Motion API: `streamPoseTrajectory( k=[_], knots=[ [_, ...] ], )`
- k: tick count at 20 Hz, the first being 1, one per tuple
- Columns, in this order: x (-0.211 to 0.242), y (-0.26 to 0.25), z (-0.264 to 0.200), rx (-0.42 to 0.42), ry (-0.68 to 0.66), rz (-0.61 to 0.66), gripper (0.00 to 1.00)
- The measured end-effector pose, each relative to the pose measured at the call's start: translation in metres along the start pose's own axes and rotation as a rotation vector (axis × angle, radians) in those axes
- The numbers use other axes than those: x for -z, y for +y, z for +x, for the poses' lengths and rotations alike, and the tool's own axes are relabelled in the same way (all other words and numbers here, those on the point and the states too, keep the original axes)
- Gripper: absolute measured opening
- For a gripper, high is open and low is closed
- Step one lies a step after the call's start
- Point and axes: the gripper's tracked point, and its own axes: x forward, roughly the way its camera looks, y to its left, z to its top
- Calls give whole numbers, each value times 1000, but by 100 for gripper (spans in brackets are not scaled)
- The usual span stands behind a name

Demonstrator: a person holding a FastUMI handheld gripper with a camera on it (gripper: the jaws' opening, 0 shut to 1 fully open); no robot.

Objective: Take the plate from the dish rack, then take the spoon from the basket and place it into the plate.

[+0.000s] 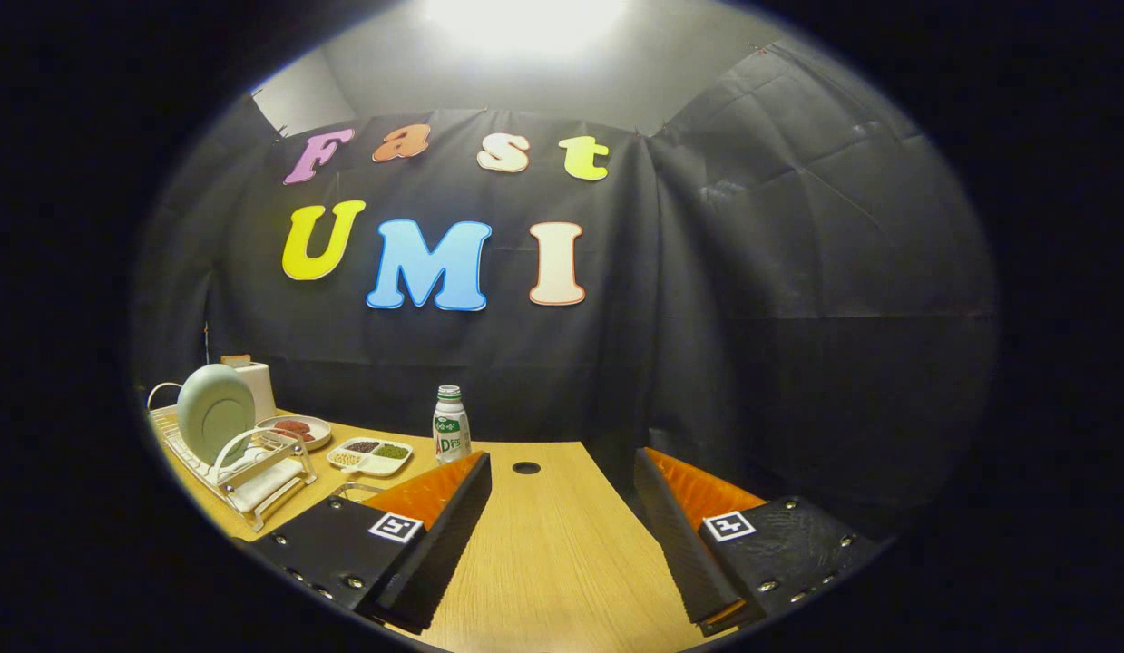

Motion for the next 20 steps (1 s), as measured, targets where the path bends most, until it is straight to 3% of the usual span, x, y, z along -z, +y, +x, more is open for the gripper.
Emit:
streamPoseTrajectory(
  k=[5, 11, 20],
  knots=[
    [-48, 37, -59, -75, 4, 35, 97],
    [-80, 132, -102, -182, 26, 69, 97],
    [-100, 304, -90, -288, 90, 122, 97]
  ],
)
